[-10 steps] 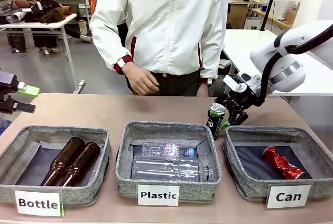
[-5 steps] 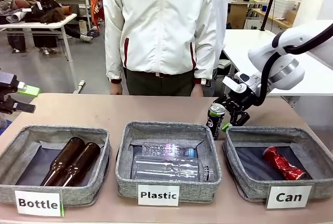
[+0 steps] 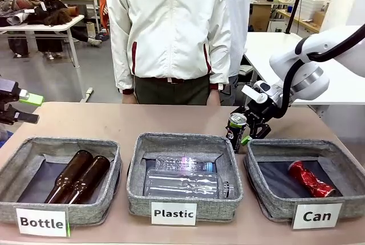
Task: Sort the can waste into the basket.
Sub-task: Pick up the can waste from the table and place it in the right Fabric basket.
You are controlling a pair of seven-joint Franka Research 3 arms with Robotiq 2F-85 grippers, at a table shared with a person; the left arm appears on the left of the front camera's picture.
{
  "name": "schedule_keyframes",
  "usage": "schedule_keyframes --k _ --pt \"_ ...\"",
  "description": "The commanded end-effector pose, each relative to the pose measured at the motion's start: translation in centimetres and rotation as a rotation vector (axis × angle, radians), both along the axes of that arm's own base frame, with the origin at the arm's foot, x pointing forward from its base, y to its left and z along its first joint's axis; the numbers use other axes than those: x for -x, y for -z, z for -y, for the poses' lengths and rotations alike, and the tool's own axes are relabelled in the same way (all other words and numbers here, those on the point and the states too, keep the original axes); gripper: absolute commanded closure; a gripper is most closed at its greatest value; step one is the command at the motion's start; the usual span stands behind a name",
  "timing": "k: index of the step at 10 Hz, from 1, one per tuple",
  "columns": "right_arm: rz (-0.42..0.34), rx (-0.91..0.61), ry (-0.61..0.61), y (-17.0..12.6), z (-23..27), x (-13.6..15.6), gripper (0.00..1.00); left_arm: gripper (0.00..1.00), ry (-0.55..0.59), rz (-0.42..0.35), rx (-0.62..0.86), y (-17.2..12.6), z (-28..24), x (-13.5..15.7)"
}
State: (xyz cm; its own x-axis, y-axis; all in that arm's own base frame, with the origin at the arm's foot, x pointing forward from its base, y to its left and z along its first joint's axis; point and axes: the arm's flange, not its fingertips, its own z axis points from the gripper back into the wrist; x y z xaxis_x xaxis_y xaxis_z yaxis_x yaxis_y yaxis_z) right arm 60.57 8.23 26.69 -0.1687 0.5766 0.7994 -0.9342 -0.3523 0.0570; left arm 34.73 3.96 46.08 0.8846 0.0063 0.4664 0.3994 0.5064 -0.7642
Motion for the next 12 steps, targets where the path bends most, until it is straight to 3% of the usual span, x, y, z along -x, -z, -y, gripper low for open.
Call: schedule_keyframes --k 1,5,6,7,8,10,11,12 --pt "-0.044 -0.075 -0.003 -0.51 -0.34 -0.73 0.0 0.0 0.005 -0.015 -0.004 -0.31 -0.04 0.37" --pt "-0.116 -0.216 0.023 -0.28 -0.52 -1.03 0.0 0.0 0.005 -0.015 -0.004 -0.31 -0.04 0.37" --pt "-0.12 -0.24 0.022 -0.32 -0.39 -1.08 0.56 0.0 0.005 -0.015 -0.004 -0.31 -0.04 0.37" --pt "-0.132 -0.252 0.021 -0.28 -0.24 -1.11 0.57 0.0 0.005 -0.015 -0.004 -0.31 -0.04 0.37" --pt "-0.136 -0.248 0.026 -0.23 -0.18 -1.02 1.0 0.0 0.005 -0.015 -0.004 -0.31 -0.04 0.37" --pt "-0.133 -0.258 0.032 -0.41 0.06 -1.01 1.0 0.0 0.005 -0.015 -0.004 -0.31 -0.04 0.37" --pt "-0.118 -0.258 0.037 -0.74 0.23 -0.84 0.84 0.0 0.005 -0.015 -0.004 -0.31 -0.04 0.37" --pt "-0.108 -0.263 0.044 -1.21 0.39 -0.52 0.94 0.0 0.005 -0.015 -0.004 -0.31 -0.04 0.37"
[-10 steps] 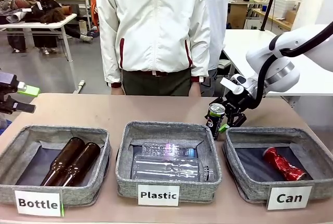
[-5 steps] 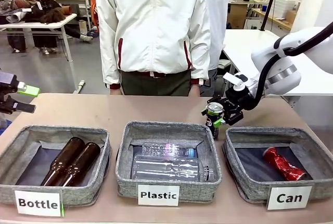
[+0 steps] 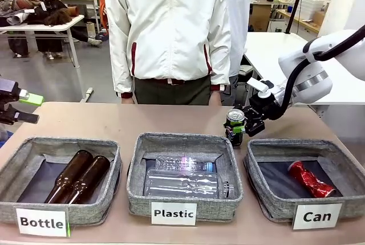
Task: Sort the can waste into the basket.
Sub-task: Pick up the can waste from the table and place it in the right Fabric basket.
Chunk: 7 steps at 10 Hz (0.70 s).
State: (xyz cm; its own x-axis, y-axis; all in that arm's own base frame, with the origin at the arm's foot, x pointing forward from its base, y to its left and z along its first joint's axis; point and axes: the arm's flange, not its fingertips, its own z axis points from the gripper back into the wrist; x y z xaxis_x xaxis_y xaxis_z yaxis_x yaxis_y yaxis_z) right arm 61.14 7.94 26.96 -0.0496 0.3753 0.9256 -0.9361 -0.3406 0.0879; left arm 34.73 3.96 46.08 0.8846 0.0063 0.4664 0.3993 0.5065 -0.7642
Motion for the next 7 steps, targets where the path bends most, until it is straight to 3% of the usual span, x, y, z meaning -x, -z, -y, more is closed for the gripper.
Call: schedule_keyframes --k 1,3,4,5,6,7 --pt "0.05 -0.043 0.047 -2.1 0.7 0.8 1.0 0.0 0.005 -0.015 -0.004 -0.3 0.0 0.4" --pt "0.157 -0.123 0.193 -7.2 3.1 4.6 1.0 0.0 0.005 -0.015 -0.004 -0.3 0.0 0.4" --pt "0.228 -0.096 0.274 -10.9 4.7 8.2 1.0 0.0 0.005 -0.015 -0.004 -0.3 0.0 0.4" --pt "0.256 -0.007 0.351 -14.0 6.0 11.8 1.0 0.0 0.005 -0.015 -0.004 -0.3 0.0 0.4" --pt "0.321 0.057 0.355 -16.3 6.9 15.9 0.84 0.0 0.005 -0.015 -0.004 -0.3 0.0 0.4" --pt "0.371 0.191 0.371 -17.5 7.4 19.7 0.84 0.0 0.005 -0.015 -0.004 -0.3 0.0 0.4"
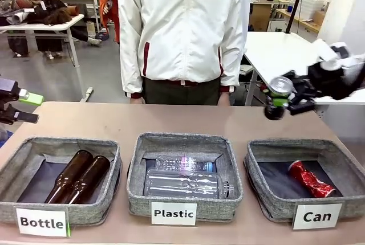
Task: Sort the can waste into the basket.
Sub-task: Pick up the can waste from the table and place it in the right Fabric basket.
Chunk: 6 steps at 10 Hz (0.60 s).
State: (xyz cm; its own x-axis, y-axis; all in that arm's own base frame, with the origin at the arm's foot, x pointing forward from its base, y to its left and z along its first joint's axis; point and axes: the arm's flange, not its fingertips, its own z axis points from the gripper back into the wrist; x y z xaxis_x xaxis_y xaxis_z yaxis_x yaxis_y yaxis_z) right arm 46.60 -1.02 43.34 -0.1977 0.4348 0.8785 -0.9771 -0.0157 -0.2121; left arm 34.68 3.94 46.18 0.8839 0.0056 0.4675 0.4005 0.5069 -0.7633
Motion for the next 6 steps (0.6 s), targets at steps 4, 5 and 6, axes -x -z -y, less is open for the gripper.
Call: schedule_keyframes --k 4,5,6 --pt "-0.045 0.513 0.292 0.0 -0.8 11.2 0.84 0.0 0.004 -0.016 -0.003 -0.2 -0.1 0.3" --pt "-0.067 0.546 0.255 0.3 -0.9 11.6 0.84 0.0 0.004 -0.016 -0.003 -0.2 -0.1 0.3" --pt "-0.075 0.58 0.269 0.9 -0.8 11.4 0.84 0.0 0.004 -0.016 -0.003 -0.2 -0.1 0.3"
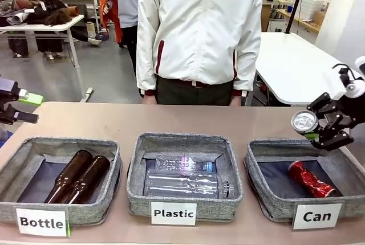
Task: Sort the can waste into the basket.
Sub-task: Pick up the can waste from the table and place it in the right Fabric basket.
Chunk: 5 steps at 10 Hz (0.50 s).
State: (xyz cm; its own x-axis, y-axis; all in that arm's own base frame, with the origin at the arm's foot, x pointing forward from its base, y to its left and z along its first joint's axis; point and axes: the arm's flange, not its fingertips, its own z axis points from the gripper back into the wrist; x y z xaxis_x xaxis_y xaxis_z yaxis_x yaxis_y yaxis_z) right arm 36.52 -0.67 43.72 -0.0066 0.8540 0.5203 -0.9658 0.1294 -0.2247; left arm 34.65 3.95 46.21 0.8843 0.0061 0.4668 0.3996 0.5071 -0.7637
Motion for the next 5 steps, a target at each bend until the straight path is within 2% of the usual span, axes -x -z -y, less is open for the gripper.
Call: schedule_keyframes --k 1,3,4,5 --pt "-0.07 0.047 -0.001 1.7 -0.7 1.5 0.84 0.0 0.005 -0.015 -0.003 -0.2 -0.1 0.3" --pt "-0.078 0.085 -0.028 2.5 0.0 1.8 0.84 0.0 0.005 -0.015 -0.003 -0.2 -0.1 0.3" --pt "-0.087 0.098 -0.026 2.8 0.0 1.9 0.04 0.0 0.005 -0.015 -0.003 -0.2 -0.1 0.3" --pt "-0.092 0.1 -0.029 2.9 -0.3 2.0 0.05 0.0 0.005 -0.015 -0.003 -0.2 -0.1 0.3"
